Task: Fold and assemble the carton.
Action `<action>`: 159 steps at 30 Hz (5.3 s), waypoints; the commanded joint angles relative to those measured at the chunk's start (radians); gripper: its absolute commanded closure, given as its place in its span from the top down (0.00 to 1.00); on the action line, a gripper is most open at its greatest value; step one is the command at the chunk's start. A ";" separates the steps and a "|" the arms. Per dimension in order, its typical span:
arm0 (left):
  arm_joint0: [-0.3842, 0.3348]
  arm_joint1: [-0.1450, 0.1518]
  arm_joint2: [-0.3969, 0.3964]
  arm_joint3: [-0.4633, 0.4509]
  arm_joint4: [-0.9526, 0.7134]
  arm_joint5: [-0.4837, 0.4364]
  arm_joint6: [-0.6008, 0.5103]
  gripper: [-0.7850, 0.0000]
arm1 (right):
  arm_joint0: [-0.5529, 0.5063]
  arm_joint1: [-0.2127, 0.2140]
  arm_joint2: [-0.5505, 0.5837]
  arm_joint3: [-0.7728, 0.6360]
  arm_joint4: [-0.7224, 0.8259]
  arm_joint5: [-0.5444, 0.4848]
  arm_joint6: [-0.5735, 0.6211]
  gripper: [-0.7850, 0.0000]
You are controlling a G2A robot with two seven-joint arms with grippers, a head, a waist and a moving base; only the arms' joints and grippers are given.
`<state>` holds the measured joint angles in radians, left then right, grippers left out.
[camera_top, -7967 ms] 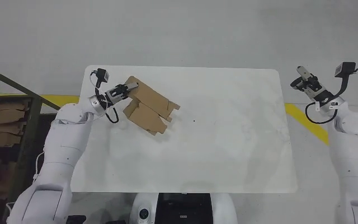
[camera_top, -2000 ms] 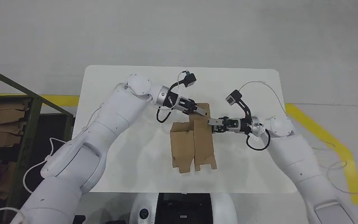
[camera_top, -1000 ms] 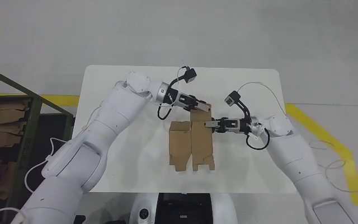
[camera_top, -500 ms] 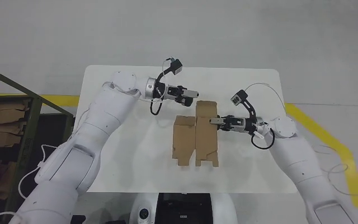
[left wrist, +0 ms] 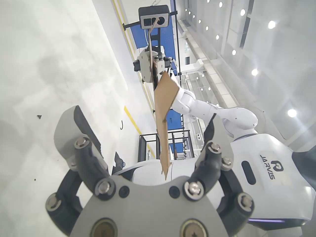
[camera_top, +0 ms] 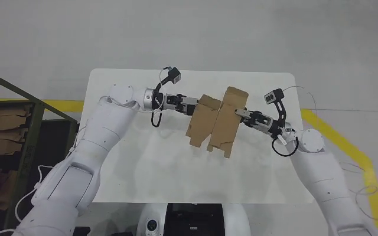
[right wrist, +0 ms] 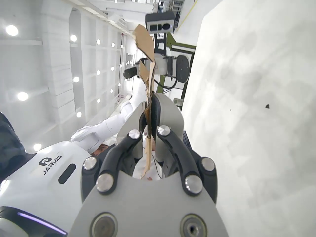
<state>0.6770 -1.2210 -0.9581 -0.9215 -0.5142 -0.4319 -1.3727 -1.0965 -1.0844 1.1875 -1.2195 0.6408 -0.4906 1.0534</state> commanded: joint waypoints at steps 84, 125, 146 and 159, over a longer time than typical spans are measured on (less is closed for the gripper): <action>-0.008 -0.019 0.026 0.010 -0.009 0.077 -0.061 1.00 | -0.063 -0.025 0.041 -0.047 -0.080 0.072 0.006 0.00; 0.067 -0.009 -0.066 -0.055 -0.149 0.054 0.004 1.00 | -0.357 -0.021 0.143 -0.330 -0.352 0.082 -0.526 0.00; 0.060 -0.023 -0.050 -0.041 -0.134 0.054 0.039 1.00 | -0.378 -0.027 0.149 -0.366 -0.383 0.078 -0.554 0.00; 0.061 -0.027 -0.052 -0.045 -0.130 0.052 0.048 1.00 | -0.378 -0.032 0.141 -0.380 -0.399 0.079 -0.557 0.00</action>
<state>0.7375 -1.2477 -1.0097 -0.9668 -0.6449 -0.3810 -1.3261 -1.4739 -1.1162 1.3284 -1.5983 0.2440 -0.4108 0.4980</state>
